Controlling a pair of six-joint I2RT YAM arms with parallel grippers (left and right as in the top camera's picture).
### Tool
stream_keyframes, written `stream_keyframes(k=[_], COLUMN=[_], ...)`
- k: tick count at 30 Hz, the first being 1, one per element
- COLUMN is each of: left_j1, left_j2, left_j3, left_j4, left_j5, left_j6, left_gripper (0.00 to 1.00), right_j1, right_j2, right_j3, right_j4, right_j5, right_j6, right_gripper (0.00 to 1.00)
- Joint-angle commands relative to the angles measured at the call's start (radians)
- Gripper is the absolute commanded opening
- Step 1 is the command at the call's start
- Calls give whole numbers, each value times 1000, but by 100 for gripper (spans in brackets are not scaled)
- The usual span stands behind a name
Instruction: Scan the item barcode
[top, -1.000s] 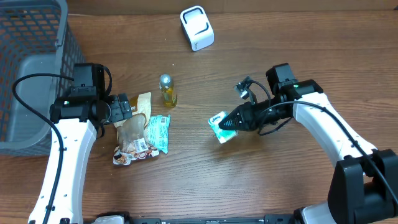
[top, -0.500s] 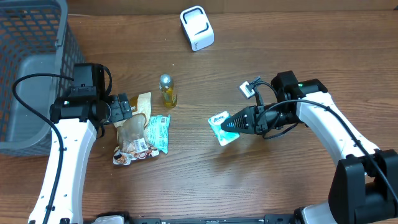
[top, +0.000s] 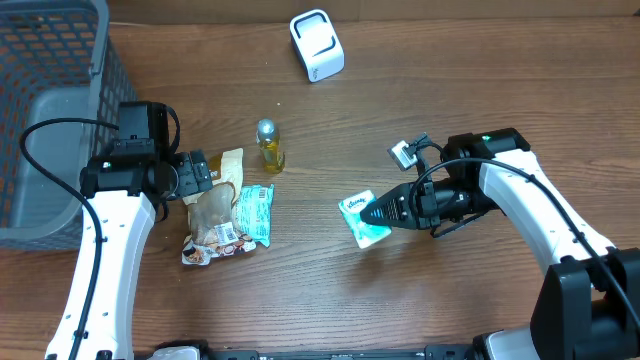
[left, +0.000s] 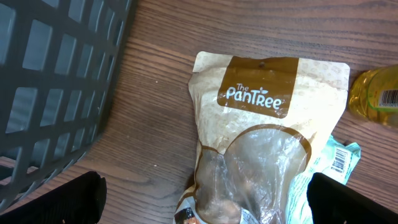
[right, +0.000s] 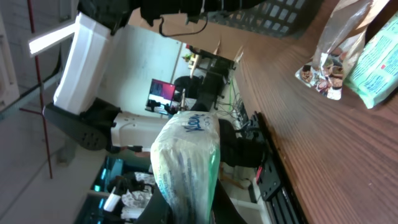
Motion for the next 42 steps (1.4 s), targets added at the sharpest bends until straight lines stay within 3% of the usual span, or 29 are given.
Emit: stream_keyframes(k=[1,22,34,37,42], left_j1=[2,2,2,2,2], left_j2=[2,2,2,2,2], left_j3=[21,21,21,21,21], left_j4=[-1,-1,-1,-1,-1], left_j5=[4,4,4,4,4], left_j6=[15,15,15,15,15], left_gripper=[99,99,100,100,100], right_j1=[-4,-4,-4,-4,-3], right_j2=[-30,-43,-42,-37,-35], right_j3=[22,22,22,22,11], right_j4=[-77,-76,22,79,250], right_j5=[-55,-54,-30,17,133], right_j6=[-219,-217,-203,-134,98], right_gripper=[4,4,4,4,4])
